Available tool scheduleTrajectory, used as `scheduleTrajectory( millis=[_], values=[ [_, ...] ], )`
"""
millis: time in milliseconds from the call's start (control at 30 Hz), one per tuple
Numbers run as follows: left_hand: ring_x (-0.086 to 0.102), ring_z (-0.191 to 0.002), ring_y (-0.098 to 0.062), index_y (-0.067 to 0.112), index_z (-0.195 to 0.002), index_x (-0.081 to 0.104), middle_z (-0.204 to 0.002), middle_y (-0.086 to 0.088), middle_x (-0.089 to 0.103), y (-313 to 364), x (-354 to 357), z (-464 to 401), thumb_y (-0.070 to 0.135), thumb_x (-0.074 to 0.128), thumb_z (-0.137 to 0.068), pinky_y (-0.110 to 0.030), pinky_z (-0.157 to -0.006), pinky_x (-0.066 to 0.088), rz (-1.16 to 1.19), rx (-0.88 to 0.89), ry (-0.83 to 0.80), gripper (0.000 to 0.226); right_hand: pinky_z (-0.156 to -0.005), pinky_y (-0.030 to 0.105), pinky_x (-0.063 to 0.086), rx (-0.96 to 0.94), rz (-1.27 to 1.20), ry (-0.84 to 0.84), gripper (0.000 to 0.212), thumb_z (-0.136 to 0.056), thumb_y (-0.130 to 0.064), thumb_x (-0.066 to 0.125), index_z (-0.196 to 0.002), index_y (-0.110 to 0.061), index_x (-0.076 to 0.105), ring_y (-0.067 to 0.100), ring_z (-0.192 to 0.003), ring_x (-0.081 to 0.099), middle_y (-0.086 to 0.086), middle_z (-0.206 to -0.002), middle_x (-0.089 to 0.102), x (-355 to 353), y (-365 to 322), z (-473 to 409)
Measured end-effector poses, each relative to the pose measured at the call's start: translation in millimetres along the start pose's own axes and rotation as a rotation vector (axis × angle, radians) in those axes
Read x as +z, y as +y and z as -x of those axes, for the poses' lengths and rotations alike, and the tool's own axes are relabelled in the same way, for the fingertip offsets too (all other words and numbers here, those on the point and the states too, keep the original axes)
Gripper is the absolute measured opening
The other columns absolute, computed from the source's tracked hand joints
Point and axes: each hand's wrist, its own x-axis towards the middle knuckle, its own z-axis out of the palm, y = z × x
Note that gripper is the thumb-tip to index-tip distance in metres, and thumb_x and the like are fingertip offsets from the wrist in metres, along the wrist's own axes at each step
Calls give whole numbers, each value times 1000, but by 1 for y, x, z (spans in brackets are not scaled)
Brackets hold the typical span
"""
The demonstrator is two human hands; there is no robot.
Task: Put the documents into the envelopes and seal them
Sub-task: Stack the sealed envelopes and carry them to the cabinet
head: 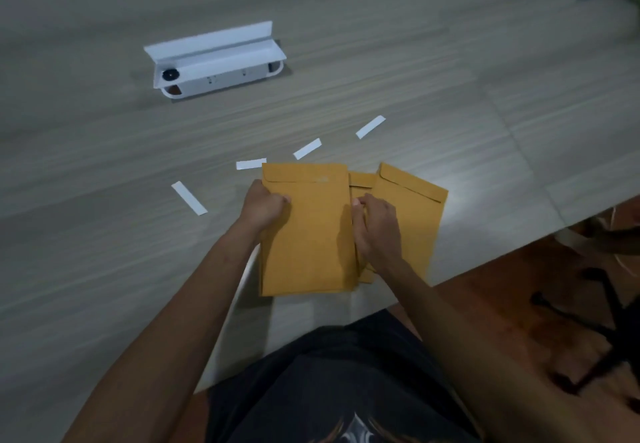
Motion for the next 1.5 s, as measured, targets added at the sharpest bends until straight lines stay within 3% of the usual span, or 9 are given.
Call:
scheduleTrajectory(
  millis=[133,233,467,667,900,1000,1167,1367,1500],
  values=[
    [61,-76,-22,-2,-91,69,-82,-7,66,3,31,-12,4,60,-80,-27,-63,45,-59,-17,-33,16,-86,36,41,-10,64,-39,18,-101,-23,41,-95,-16,56,17,-91,47,-2,-91,57,-21,36,3],
    [66,-86,-28,3,-99,67,-93,-9,70,-4,48,-28,24,66,-66,-35,-73,55,-86,-77,-26,39,-90,33,38,-23,80,-30,15,-100,-19,43,-92,-15,55,18,-91,48,-1,-91,56,-31,54,0],
    [65,-99,-32,3,-112,60,-106,-13,67,5,78,-35,37,66,-56,-30,-67,48,-151,-106,33,66,-93,33,43,34,34,30,31,-97,-30,51,-116,-9,62,22,-109,48,7,-112,64,-36,56,-10],
    [37,-128,-33,3,-133,42,-137,-16,36,19,87,-3,43,81,-73,-41,-104,38,-455,6,307,82,-98,33,36,157,-11,-190,45,-93,-26,58,-133,-8,49,26,-119,46,10,-125,56,-33,43,-20],
    [49,-125,-31,8,-139,43,-140,-13,47,8,77,-15,37,80,-74,-38,-99,45,-259,-109,168,80,-93,43,50,438,-215,-211,49,-87,-23,67,-127,2,51,33,-113,58,18,-123,59,-26,18,-28],
    [61,-109,-27,8,-127,56,-126,-8,62,2,71,-21,43,82,-64,-39,-90,53,-192,-148,132,77,-89,35,48,500,-249,-204,54,-87,-20,68,-133,1,49,30,-114,58,17,-125,61,-28,12,-32],
    [60,-106,-30,8,-123,56,-118,-10,62,-1,71,-22,33,83,-73,-40,-86,53,-175,-154,59,62,-69,40,50,534,-287,-218,23,-80,-19,71,-87,0,59,28,-76,60,18,-84,61,-22,10,-34],
    [61,-91,-22,16,-103,62,-104,-5,65,21,68,-22,14,72,-85,-32,-75,47,-54,-111,-19,20,-81,24,44,503,-367,-208,42,-87,-28,70,-124,-12,59,17,-111,59,2,-119,63,-33,11,-41],
    [66,-96,-28,19,-88,63,-100,-6,68,46,81,-20,14,73,-78,-45,-87,53,-19,-55,-69,16,-75,22,41,485,-365,-121,43,-87,-32,69,-125,-14,57,17,-102,61,3,-115,64,-47,22,-49]
  ],
)
